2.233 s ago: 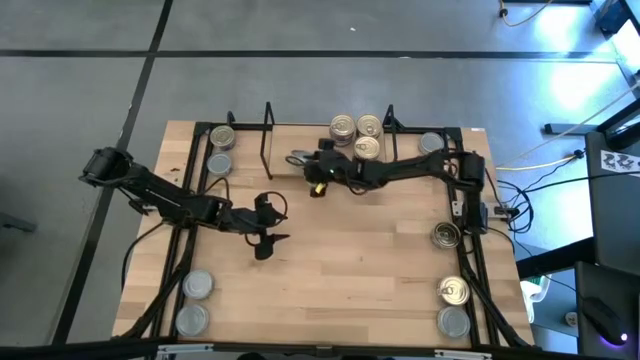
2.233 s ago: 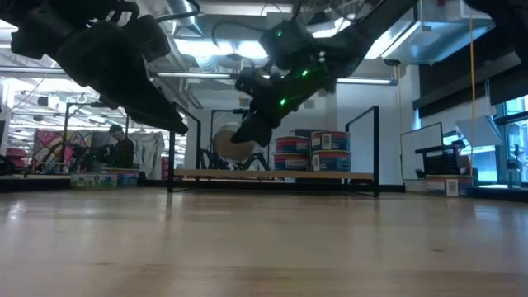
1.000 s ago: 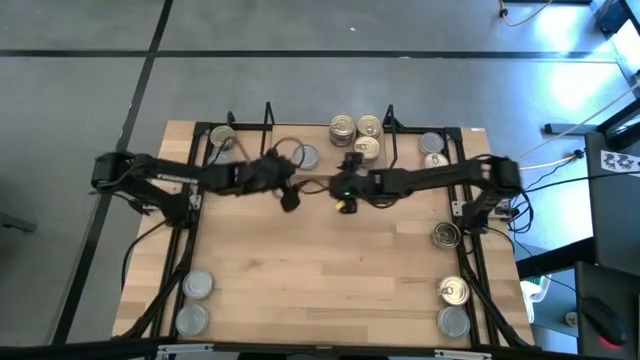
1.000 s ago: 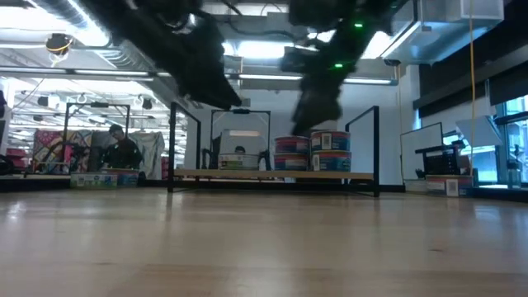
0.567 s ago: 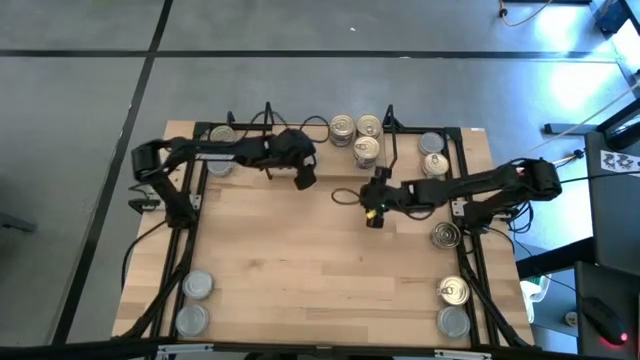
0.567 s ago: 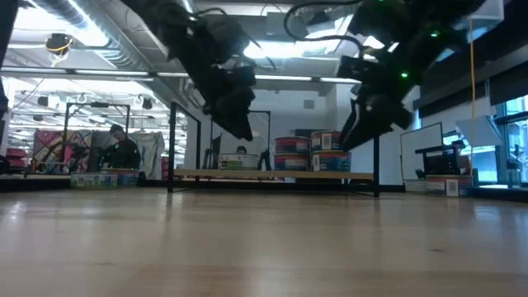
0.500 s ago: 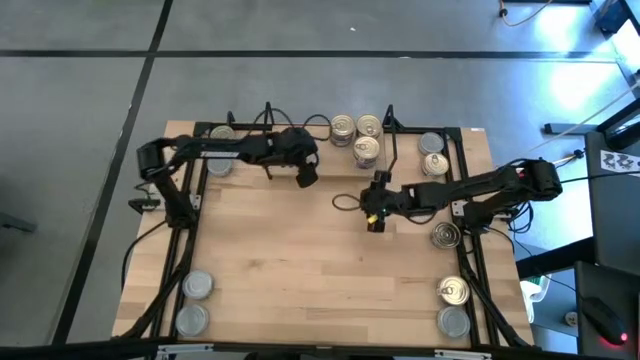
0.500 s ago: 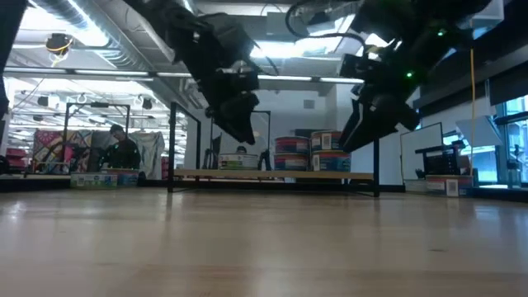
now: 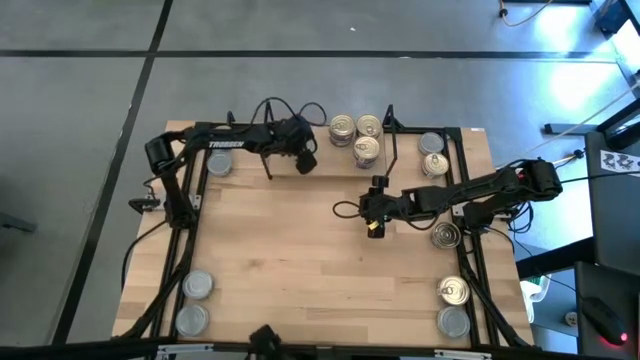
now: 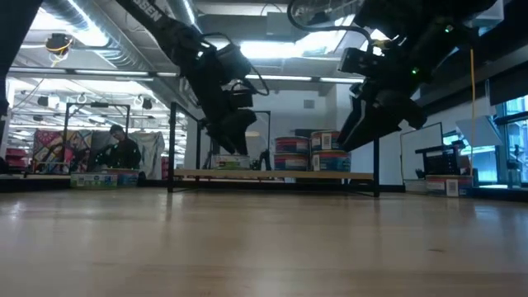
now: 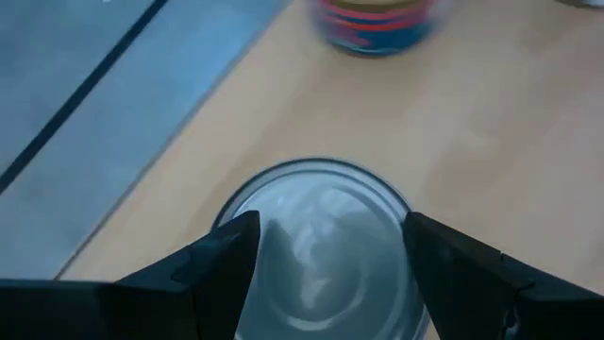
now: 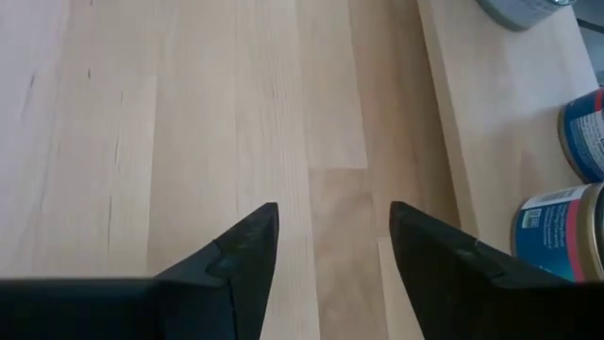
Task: Stack canned seafood by type on shelf
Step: Put the green and white tuna can on the shelf
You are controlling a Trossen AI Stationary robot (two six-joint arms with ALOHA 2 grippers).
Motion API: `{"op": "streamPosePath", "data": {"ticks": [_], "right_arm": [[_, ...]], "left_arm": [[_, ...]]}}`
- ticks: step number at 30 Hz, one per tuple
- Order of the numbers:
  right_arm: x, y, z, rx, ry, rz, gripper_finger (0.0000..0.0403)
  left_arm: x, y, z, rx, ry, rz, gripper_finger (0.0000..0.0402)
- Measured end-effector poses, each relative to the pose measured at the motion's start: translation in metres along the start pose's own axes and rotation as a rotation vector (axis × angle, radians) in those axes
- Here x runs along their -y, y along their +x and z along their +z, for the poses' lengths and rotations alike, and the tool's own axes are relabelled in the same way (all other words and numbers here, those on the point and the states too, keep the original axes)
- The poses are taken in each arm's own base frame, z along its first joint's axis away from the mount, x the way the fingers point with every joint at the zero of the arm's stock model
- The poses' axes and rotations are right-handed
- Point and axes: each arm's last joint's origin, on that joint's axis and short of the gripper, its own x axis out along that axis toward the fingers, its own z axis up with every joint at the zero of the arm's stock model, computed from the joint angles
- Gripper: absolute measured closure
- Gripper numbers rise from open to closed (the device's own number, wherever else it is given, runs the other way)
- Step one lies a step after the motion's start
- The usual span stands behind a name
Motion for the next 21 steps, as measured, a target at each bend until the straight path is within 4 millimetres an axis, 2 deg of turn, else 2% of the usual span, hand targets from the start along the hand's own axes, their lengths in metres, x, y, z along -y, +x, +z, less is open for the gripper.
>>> {"op": "streamPosePath", "data": {"ticks": [11,17,21], "right_arm": [[0.0,0.0,0.001,0.015,0.006,0.007,0.0201],[0.0,0.0,0.003,0.033,0.014,0.005,0.0201],[0.0,0.0,0.003,0.034,0.014,0.005,0.0201]], "left_arm": [[-0.035,0.008,0.002,0.021,-0.058,0.138,0.0137],[-0.039,0.007,0.005,0.047,-0.04,0.188,0.0137],[-0.028,-0.005,0.013,0.078,0.011,0.183,0.0137]]}}
